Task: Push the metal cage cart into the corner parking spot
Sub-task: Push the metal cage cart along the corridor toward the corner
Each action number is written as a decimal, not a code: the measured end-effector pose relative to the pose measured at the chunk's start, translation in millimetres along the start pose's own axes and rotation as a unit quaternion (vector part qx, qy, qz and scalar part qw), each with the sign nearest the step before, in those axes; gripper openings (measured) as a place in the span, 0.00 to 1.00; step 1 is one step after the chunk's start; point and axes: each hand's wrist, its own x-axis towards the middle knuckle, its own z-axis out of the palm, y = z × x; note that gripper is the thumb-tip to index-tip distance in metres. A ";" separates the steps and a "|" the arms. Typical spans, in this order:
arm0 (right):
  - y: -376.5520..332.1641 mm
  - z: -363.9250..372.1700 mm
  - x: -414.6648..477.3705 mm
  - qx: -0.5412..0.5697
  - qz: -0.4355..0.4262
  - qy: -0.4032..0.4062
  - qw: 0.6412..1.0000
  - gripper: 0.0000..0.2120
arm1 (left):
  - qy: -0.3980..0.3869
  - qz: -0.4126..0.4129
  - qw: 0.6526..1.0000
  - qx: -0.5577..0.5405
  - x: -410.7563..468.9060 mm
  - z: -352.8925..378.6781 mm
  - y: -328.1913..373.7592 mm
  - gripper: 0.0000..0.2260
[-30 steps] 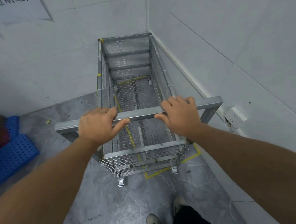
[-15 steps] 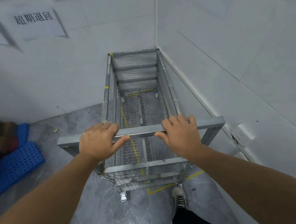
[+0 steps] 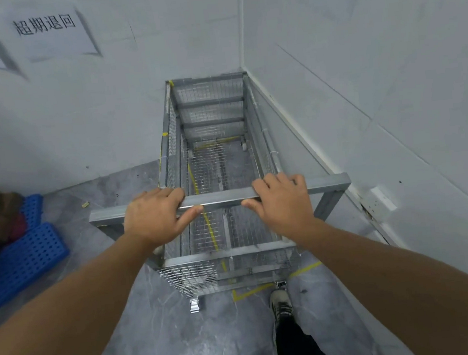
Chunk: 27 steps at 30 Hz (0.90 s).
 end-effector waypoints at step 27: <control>-38.3 -10.3 6.7 -0.012 -0.017 -0.046 0.999 0.27 | -0.079 0.042 0.993 -0.070 -17.9 -13.5 -53.6 0.23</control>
